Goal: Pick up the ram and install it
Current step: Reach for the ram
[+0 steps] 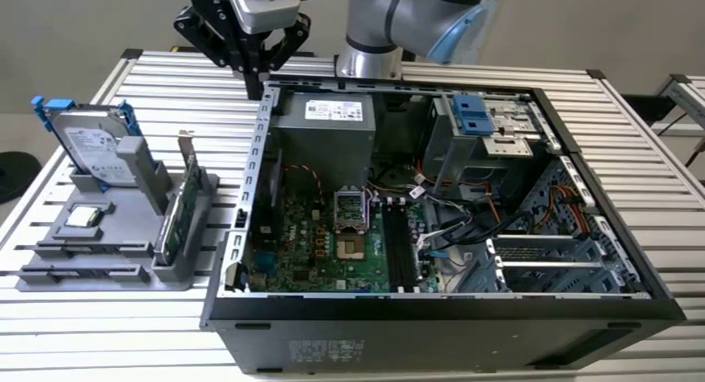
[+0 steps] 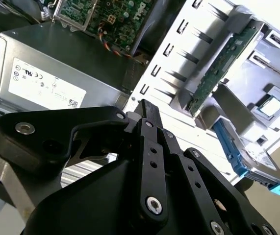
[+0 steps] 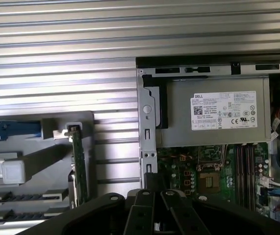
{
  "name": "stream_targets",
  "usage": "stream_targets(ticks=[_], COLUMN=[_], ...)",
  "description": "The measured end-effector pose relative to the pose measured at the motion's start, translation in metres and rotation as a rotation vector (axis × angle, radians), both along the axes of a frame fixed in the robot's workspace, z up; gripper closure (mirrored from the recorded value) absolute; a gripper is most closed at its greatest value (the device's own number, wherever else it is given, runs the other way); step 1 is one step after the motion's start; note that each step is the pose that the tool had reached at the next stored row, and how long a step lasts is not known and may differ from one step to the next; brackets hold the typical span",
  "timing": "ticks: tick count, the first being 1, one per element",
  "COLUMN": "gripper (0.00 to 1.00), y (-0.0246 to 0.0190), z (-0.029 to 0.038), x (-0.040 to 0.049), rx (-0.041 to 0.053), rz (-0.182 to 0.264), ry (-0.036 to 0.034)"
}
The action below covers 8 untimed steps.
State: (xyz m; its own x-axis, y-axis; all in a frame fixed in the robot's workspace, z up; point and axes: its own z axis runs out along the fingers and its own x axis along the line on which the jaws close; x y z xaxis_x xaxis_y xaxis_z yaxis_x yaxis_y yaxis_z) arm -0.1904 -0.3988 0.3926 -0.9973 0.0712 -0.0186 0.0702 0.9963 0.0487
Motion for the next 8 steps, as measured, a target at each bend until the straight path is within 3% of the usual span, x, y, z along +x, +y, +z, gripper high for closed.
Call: stream_targets(ticks=[8], gripper=[1.00], y=[0.0000], z=[0.0000], x=[-0.0066], rx=[0.0000], rz=[0.000], ry=[-0.0001])
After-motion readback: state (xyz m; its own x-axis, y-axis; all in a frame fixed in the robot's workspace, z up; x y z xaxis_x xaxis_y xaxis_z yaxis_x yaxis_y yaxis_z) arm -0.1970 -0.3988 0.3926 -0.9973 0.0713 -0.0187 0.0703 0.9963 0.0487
